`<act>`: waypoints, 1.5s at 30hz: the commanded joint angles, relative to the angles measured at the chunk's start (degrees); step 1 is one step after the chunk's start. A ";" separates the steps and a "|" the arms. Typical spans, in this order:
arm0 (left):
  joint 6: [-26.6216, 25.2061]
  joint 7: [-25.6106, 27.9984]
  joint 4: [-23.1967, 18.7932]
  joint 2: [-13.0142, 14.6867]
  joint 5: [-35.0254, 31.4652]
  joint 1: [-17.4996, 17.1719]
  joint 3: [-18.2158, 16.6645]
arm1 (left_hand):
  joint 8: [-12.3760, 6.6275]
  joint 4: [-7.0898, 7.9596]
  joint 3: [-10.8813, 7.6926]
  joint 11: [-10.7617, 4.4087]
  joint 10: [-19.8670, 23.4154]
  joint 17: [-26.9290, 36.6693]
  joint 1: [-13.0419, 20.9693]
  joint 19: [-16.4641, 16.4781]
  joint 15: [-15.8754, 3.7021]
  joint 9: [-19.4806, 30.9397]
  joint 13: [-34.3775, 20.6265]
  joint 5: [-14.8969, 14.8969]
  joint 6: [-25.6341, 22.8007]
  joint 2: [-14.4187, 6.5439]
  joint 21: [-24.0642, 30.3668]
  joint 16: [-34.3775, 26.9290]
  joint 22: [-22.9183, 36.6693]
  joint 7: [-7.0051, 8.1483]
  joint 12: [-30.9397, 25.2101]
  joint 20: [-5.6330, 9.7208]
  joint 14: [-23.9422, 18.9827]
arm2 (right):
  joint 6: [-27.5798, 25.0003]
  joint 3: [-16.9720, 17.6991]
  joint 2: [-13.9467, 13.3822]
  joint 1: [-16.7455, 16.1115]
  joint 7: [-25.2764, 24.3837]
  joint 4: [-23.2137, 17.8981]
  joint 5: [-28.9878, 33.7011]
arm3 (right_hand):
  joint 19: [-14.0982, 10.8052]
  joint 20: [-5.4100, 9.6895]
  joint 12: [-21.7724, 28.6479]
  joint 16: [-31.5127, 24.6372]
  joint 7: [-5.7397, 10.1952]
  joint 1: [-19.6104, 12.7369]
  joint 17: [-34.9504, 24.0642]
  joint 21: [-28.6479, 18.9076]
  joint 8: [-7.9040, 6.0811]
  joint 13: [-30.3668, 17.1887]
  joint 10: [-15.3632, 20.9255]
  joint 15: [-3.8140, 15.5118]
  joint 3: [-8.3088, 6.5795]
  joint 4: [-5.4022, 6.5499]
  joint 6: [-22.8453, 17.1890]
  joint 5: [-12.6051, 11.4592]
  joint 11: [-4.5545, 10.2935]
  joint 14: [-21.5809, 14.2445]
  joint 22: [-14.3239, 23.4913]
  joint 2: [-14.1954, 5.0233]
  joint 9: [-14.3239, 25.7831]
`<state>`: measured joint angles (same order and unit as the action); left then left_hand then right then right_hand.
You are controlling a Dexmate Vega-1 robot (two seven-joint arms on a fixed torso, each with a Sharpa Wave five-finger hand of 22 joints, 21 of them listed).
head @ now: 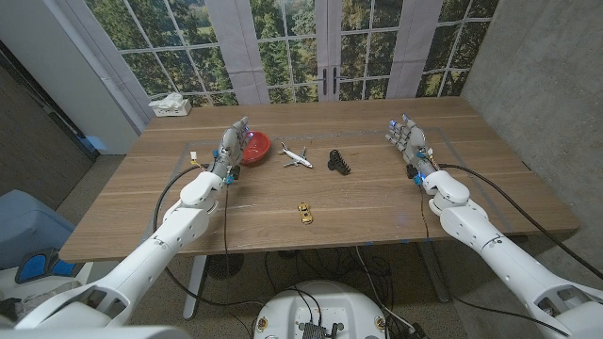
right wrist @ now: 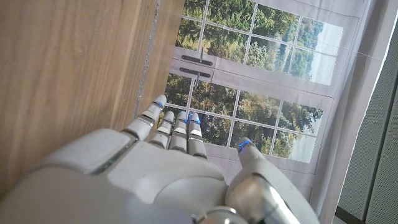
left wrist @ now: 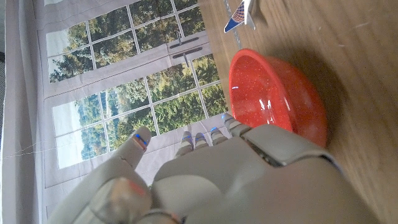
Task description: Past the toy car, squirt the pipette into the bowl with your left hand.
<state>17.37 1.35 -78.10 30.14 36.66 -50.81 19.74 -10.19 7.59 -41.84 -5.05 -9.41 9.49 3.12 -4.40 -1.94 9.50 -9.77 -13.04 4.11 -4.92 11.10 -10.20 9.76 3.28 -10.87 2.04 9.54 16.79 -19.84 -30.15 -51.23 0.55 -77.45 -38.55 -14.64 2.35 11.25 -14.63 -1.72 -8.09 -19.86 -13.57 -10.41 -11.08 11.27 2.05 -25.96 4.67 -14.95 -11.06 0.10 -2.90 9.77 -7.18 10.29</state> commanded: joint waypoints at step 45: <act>-9.33 22.65 -23.44 11.39 -23.69 -13.02 -4.64 | -1.27 -7.12 0.82 1.60 8.66 0.00 2.86 9.07 2.15 0.42 -0.16 1.27 -8.91 -3.10 2.12 -0.28 0.62 0.67 -1.01 -5.41 -9.41 | 2.20 0.84 0.72 -5.39 -7.28 -3.87 2.78 | -1.09 -1.15 0.81 -0.40 -1.13 -1.84 1.15 0.54 -0.91 -0.15 2.88 -0.55 -0.31 -2.51 -2.34 0.30 -1.49 -3.03 0.33 -1.47 0.15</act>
<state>11.42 20.39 -96.14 38.87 17.37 -60.48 16.90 -11.26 0.75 -40.86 -3.37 -1.23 9.34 5.39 4.34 0.31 9.75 -9.75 -11.84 -4.13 -6.12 12.74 -10.60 10.28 3.88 -11.71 -3.38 0.50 18.79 -18.55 -29.72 -56.49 -5.56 -81.19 -36.97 -15.64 1.31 11.48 -14.62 -2.96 -10.28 -18.60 -13.30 -11.08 -11.06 13.73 1.54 -26.09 2.59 -16.79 -10.80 -1.33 -5.45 10.01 -7.86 10.26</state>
